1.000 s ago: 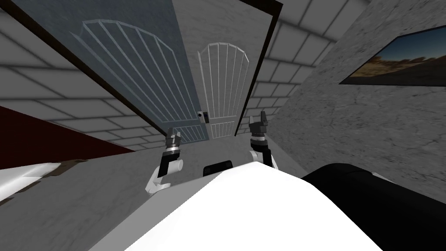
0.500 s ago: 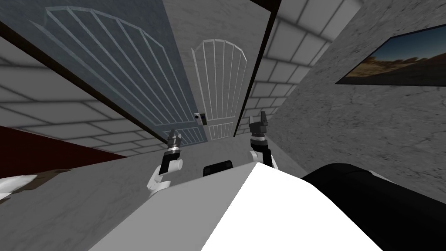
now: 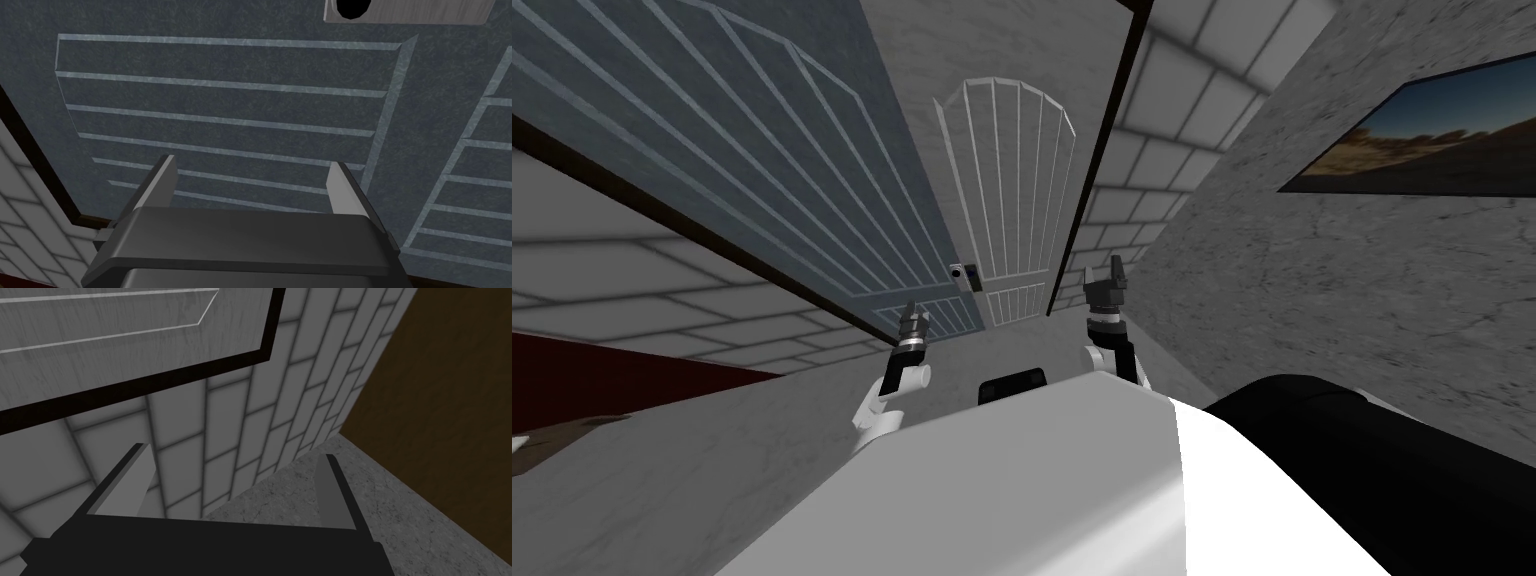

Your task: Pull the door open

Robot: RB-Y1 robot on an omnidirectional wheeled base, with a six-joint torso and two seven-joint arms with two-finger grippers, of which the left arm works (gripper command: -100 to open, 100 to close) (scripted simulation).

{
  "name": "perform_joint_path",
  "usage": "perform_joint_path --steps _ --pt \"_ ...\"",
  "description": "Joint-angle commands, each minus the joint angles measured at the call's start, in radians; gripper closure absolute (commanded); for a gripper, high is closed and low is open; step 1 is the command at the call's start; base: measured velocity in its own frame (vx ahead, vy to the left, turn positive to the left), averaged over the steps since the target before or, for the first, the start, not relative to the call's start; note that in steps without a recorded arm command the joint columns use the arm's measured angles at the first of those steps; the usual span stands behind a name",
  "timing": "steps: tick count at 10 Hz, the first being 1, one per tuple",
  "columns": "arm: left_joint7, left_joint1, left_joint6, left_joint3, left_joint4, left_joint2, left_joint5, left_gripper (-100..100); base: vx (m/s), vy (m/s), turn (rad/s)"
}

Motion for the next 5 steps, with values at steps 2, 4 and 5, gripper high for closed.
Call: perform_joint_path --steps 2,4,5 --pt "0.013 -0.017 0.014 0.005 0.050 0.010 0.006 -100 0.107 -0.016 -0.066" --pt "0.021 -0.034 0.024 0.009 0.090 0.017 0.011 -100 0.107 -0.014 -0.062" --pt "0.025 -0.042 0.029 0.011 0.108 0.020 0.013 -100 0.102 -0.015 -0.052"
